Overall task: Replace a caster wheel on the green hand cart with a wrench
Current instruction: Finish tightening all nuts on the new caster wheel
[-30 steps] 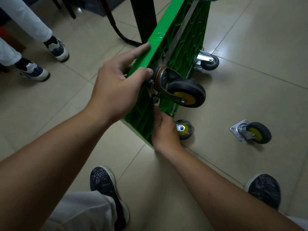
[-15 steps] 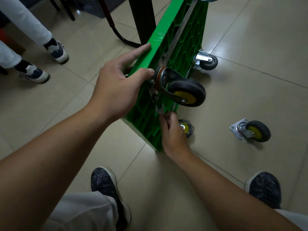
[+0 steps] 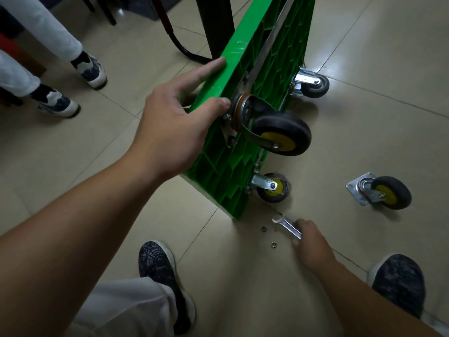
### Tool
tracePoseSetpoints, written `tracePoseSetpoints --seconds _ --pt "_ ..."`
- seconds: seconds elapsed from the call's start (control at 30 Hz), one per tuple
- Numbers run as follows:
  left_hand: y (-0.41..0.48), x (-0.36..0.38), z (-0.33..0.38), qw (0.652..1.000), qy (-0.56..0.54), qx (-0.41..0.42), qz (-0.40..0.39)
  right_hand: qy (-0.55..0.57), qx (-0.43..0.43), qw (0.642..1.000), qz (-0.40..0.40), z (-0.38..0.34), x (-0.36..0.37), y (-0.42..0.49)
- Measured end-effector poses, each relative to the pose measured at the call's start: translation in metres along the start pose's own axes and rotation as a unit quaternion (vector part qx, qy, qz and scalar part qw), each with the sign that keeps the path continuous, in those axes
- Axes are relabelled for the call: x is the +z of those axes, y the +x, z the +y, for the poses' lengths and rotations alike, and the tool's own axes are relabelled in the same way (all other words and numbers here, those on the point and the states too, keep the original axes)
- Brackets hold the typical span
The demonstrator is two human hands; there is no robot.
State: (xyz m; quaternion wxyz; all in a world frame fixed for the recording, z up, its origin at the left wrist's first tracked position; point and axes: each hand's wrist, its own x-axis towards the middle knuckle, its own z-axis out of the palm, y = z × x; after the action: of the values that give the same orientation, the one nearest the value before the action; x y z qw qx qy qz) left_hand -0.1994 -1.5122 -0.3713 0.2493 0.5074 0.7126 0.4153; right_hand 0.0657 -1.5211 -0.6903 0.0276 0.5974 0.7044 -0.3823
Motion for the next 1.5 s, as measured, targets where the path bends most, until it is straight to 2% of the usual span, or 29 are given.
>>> tracePoseSetpoints --seconds 0.2,0.4,0.53,0.83,0.93,1.07,1.17,1.23,1.5 --pt "0.000 0.000 -0.002 1.000 -0.019 0.006 -0.009 0.022 0.068 0.997 0.000 0.020 0.023 0.017" --pt "0.001 0.001 -0.002 0.999 -0.038 0.011 -0.012 0.047 0.146 0.987 0.056 0.027 0.029 0.028" --pt "0.002 0.000 -0.003 0.999 -0.030 0.011 -0.015 0.024 0.168 0.982 0.083 0.027 0.035 0.036" --pt "0.002 0.001 -0.002 0.999 -0.033 0.012 -0.019 -0.152 0.074 0.983 0.076 0.021 0.026 0.042" --pt "0.002 0.000 -0.002 0.999 -0.036 0.011 -0.018 -0.124 0.030 0.989 0.079 0.019 0.025 0.040" --pt "0.001 0.001 -0.002 0.999 -0.036 0.014 -0.021 -0.058 -0.077 0.995 -0.006 0.002 0.048 0.024" --pt "0.001 0.001 -0.001 0.999 -0.047 0.013 -0.021 -0.067 -0.069 0.994 -0.053 -0.009 0.062 0.020" --pt "0.001 0.001 -0.002 0.998 -0.050 0.012 -0.021 -0.109 -0.064 0.989 -0.069 -0.008 0.068 0.021" --pt "0.002 0.000 -0.003 0.999 -0.045 0.008 -0.024 -0.170 -0.062 0.982 -0.064 -0.004 0.064 0.031"
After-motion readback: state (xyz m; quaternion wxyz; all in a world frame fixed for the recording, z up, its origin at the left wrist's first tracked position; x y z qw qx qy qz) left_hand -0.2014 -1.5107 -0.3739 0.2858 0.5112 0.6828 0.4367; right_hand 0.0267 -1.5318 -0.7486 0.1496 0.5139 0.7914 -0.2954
